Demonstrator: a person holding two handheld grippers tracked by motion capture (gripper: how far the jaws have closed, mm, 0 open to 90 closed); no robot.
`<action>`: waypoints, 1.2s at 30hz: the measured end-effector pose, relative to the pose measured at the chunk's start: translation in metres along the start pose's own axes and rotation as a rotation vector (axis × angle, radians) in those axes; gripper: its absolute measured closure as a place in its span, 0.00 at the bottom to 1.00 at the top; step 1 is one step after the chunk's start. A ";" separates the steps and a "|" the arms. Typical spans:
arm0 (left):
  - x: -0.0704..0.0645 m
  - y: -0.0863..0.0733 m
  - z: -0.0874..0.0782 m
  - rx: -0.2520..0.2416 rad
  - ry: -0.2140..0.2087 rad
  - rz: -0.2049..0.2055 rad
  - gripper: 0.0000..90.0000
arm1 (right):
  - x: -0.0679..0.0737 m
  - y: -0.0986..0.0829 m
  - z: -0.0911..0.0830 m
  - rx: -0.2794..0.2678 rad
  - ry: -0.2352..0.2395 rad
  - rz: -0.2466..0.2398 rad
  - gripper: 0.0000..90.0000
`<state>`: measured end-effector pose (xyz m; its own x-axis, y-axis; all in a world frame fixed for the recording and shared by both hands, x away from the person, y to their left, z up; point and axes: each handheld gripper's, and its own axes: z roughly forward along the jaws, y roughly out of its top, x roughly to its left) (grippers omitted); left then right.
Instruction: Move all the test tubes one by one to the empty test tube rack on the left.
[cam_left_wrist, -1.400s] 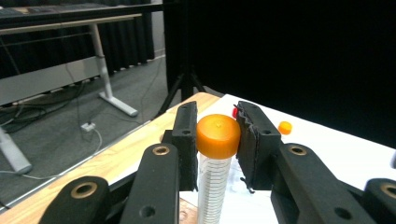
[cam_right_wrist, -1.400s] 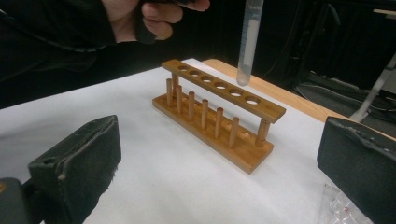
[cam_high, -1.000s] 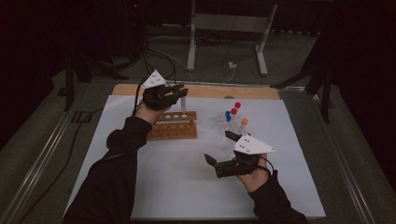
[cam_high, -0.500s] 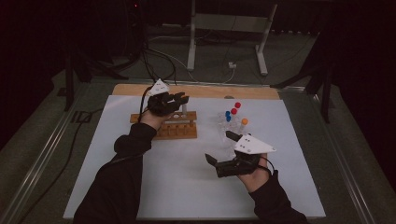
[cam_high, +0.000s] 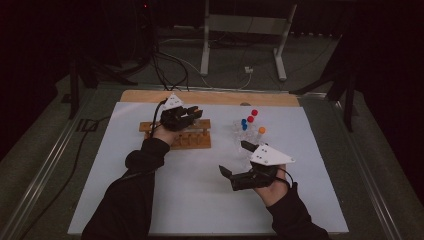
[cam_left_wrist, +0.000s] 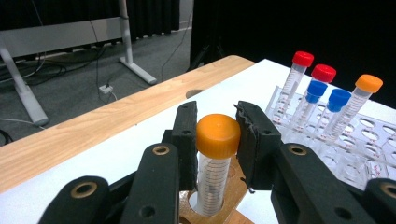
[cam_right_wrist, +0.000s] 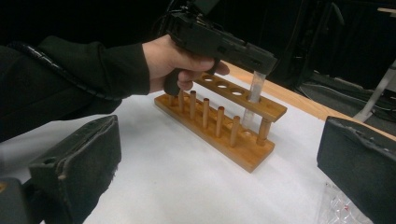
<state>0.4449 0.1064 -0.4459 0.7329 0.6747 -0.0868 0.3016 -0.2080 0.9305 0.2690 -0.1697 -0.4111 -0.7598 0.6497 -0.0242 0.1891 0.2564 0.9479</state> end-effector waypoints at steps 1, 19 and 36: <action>0.000 -0.001 0.001 0.000 0.003 0.000 0.79 | 0.000 0.000 0.000 -0.001 0.000 0.000 0.00; -0.003 -0.015 0.008 0.014 0.039 -0.008 0.79 | 0.000 0.001 -0.002 -0.002 0.002 0.000 0.00; -0.012 0.018 -0.026 -0.057 -0.054 -0.045 0.31 | -0.009 0.014 -0.013 -0.063 -0.005 -0.106 0.00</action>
<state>0.4256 0.1129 -0.4186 0.7517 0.6430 -0.1468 0.3011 -0.1365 0.9438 0.2707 -0.1812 -0.3932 -0.7705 0.6247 -0.1264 0.0682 0.2780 0.9582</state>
